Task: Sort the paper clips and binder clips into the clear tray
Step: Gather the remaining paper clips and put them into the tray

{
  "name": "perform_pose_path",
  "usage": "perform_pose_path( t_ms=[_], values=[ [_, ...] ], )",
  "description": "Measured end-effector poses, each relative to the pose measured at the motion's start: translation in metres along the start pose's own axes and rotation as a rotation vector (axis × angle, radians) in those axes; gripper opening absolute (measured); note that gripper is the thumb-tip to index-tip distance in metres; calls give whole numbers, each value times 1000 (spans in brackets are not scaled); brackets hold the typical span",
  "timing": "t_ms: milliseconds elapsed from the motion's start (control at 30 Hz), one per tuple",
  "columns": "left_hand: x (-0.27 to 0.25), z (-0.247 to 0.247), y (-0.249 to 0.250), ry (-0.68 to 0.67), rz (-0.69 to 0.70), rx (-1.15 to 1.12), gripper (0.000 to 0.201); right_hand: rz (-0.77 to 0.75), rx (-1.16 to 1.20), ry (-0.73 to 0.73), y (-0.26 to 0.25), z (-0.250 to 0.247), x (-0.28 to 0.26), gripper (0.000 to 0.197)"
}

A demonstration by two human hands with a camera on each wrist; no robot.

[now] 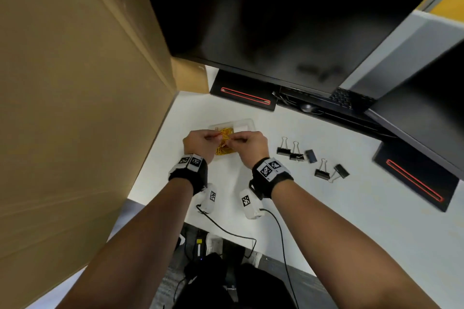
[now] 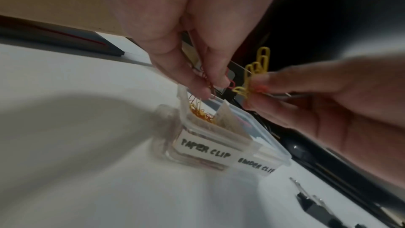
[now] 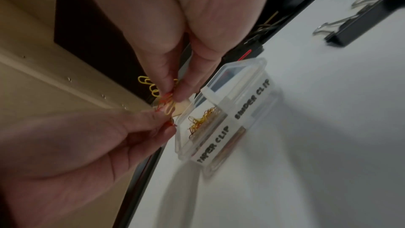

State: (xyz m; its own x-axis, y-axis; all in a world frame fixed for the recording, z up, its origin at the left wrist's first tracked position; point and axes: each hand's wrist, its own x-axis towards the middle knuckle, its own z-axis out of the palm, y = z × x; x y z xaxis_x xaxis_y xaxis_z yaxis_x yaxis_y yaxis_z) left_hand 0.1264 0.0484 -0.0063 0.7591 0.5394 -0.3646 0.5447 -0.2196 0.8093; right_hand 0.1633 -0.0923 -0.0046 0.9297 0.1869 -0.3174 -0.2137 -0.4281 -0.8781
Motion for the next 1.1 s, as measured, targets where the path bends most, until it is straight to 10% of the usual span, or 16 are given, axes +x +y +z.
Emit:
perform_pose_path(
  t_ms=[467,667,833,1100],
  values=[
    [1,2,5,-32,53,89,17,-81,-105,-41,1,0,0,40],
    [-25,13,16,-83,306,174,13,-123,-105,21,29,-45,-27,20],
    [-70,54,7,-448,508,290,20,22,-281,183,99,-134,-74,14],
    [-87,122,-26,-763,314,626,67,17,-545,119,157,-165,-121,21]
  ],
)
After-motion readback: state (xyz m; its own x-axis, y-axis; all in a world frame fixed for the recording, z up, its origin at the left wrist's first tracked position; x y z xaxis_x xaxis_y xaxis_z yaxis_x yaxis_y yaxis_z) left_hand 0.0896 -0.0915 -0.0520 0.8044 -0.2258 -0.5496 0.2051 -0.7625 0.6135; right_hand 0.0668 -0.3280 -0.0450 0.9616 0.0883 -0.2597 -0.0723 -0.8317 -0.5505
